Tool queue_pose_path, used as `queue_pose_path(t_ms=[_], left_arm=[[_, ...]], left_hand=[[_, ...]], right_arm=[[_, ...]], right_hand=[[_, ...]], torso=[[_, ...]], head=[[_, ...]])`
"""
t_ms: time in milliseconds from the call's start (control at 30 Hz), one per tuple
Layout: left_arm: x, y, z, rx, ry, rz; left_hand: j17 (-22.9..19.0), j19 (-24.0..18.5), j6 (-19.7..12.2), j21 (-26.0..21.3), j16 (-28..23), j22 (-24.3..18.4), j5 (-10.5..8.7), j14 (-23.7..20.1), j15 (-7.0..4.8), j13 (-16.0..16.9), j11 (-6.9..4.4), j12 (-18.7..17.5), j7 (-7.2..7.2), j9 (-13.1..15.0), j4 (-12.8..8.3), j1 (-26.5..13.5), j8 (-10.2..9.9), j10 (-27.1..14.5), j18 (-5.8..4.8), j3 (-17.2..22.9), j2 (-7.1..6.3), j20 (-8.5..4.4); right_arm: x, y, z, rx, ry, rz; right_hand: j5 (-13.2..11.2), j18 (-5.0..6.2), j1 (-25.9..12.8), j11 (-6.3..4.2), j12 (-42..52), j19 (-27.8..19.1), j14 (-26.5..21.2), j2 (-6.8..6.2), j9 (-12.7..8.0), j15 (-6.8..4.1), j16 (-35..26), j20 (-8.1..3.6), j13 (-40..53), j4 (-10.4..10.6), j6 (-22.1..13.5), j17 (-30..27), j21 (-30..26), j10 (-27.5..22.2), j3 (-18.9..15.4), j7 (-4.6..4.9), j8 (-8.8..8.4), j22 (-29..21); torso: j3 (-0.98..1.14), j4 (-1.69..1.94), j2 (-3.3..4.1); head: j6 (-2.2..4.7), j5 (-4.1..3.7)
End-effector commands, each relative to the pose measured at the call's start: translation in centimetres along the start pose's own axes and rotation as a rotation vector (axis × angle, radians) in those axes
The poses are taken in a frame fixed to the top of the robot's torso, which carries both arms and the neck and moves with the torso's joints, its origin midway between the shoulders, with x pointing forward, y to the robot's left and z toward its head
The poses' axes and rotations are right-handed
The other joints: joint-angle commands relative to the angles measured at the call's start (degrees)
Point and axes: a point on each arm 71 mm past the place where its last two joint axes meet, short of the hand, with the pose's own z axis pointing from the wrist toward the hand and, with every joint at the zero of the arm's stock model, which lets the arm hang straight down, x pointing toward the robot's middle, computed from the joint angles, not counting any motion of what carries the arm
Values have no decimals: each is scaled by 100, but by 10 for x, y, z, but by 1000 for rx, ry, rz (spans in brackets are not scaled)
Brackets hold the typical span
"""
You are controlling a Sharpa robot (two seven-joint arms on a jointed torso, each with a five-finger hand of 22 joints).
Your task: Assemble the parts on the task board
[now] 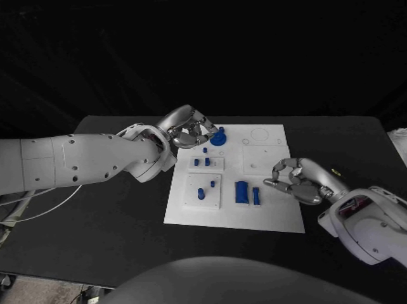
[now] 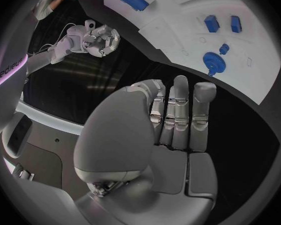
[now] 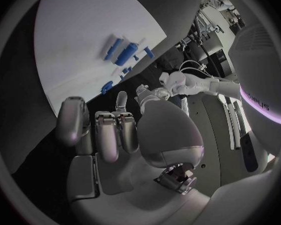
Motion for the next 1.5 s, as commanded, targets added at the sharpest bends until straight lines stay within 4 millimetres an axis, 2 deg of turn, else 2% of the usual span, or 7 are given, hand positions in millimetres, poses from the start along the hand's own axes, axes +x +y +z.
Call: queue_pose_path(t_ms=[33, 333, 633, 667, 833, 933, 1500], left_arm=[[-1, -13, -3, 100, -42, -122], [10, -29, -7, 110, 3, -425], [15, -35, -4, 132, 21, -521], [14, -31, -5, 96, 10, -427], [16, -31, -1, 75, -17, -451], [18, -30, 5, 41, -59, -490], [40, -20, 33, -234, -303, -752]], left_hand=[[-262, -716, -52, -779, -427, -136, 297, -594, 145, 8, 87, 43, -47, -12, -2, -424, -30, -135, 9, -485, 45, 92], [-2742, -5203, -1495, -3349, -3609, -3702, -502, -5221, -407, -91, -649, -1158, -337, -111, 42, -1372, -105, -3386, -559, -3815, -148, 378], [-3211, -5854, -2305, -3424, -3966, -5324, -778, -5670, -676, -118, -1047, -1495, -686, -122, 90, -1699, -107, -4238, -511, -4160, -602, 617], [-3598, -6085, -3926, -3557, -4189, -6178, -1183, -5839, -333, -387, -714, -1766, -630, -465, -600, -4049, -440, -4650, -885, -3528, -93, 33], [-3598, -6085, -5383, -3557, -4189, -6940, -1847, -5839, -333, -387, -714, -2198, -630, -465, -1183, -6498, -440, -5319, -885, -2593, 546, -874], [-3598, -6085, -5838, -3557, -4189, -7491, -1847, -5839, -333, -387, -714, -2198, -630, -465, -1652, -7266, -440, -5319, -885, -2593, 1093, -874], [-3598, -6085, -6414, -3557, -4189, -7491, -1847, -5839, -333, -387, -714, -2198, -630, -465, -1652, -8245, -440, -5319, -885, -2593, 1093, -874]], right_arm=[[-18, 3, 1, -10, -92, 349], [-32, 5, 9, -7, -11, 801], [-32, 9, 9, -64, 69, 940], [-32, 3, 9, 5, 14, 800], [-34, 1, 13, 13, -31, 814], [-36, -3, 19, 29, -103, 835], [-42, -31, 42, 208, -555, 939]], right_hand=[[377, 405, 105, 146, -1889, -1541, -1143, 148, -694, 184, -2038, 137, -279, 293, 106, -800, -2423, -1463, 112, 144, -547, -308], [938, -82, -1176, 1576, -6514, -3927, -4934, 582, -2307, 1616, -7027, 1175, -3896, 295, -611, -4552, -5857, -5101, -648, 462, -1984, -2767], [815, 65, -188, 1426, -6658, -4858, -5700, 810, -3264, 1632, -7766, 1343, -5542, 375, -556, -6290, -6128, -5574, -1473, 372, -2397, -4976], [353, -175, -2174, 994, -7231, -5563, -6481, 525, -3880, 1226, -7958, 839, -6072, -125, -1709, -6596, -6449, -6376, -1200, 135, -2697, -5635], [199, -175, -2864, 835, -7416, -5877, -6808, 429, -4154, 1068, -8435, 640, -6341, -310, -2114, -6778, -6449, -6710, -1146, 52, -2836, -6001], [97, -175, -3310, 737, -7541, -6048, -6994, 368, -4305, 975, -8435, 522, -6479, -429, -2375, -6863, -6449, -6899, -705, -397, -2907, -6179], [-660, -580, -4961, 12, -8004, -6685, -7692, -93, -4862, 278, -8435, 82, -6987, -851, -3331, -7492, -6449, -7604, -705, -397, -3454, -6837]], torso=[[-31, -20, -21], [-50, -43, -25], [-59, -33, -40], [-54, -34, -30], [-79, 23, -52], [-120, 113, -88], [-437, 823, -367]], head=[[0, -67], [0, -212], [0, -290], [3, -286], [99, -358], [251, -472], [1446, -1371]])
